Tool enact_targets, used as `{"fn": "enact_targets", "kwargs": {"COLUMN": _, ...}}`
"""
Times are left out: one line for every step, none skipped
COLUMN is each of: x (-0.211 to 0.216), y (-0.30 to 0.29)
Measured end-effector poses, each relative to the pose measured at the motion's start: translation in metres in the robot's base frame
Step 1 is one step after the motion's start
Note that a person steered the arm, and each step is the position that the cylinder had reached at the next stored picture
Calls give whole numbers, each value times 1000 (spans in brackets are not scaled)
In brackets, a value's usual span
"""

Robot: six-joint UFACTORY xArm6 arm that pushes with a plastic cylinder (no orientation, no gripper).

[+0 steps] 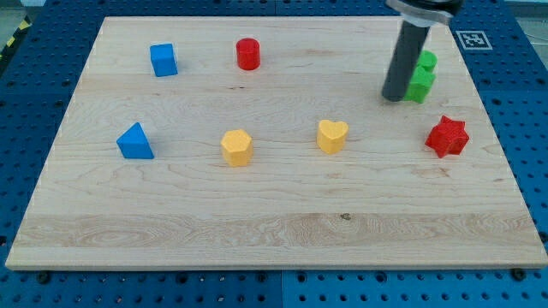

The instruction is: Push the yellow heart into the red star

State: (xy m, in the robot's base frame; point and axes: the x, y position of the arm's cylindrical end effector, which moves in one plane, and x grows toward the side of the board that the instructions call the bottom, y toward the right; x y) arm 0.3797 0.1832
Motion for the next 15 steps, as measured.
{"fn": "enact_targets", "kwargs": {"x": -2, "y": 22}}
{"fn": "enact_targets", "kwargs": {"x": 9, "y": -1}}
{"fn": "enact_targets", "kwargs": {"x": 18, "y": -82}}
{"fn": "enact_targets", "kwargs": {"x": 22, "y": -169}}
{"fn": "enact_targets", "kwargs": {"x": 59, "y": -175}}
{"fn": "enact_targets", "kwargs": {"x": 76, "y": -122}}
{"fn": "enact_targets", "kwargs": {"x": 81, "y": -62}}
{"fn": "enact_targets", "kwargs": {"x": 96, "y": -67}}
{"fn": "enact_targets", "kwargs": {"x": 109, "y": -47}}
{"fn": "enact_targets", "kwargs": {"x": 110, "y": 3}}
{"fn": "enact_targets", "kwargs": {"x": 115, "y": -14}}
{"fn": "enact_targets", "kwargs": {"x": 112, "y": -2}}
{"fn": "enact_targets", "kwargs": {"x": 124, "y": 32}}
{"fn": "enact_targets", "kwargs": {"x": 123, "y": 19}}
{"fn": "enact_targets", "kwargs": {"x": 123, "y": -21}}
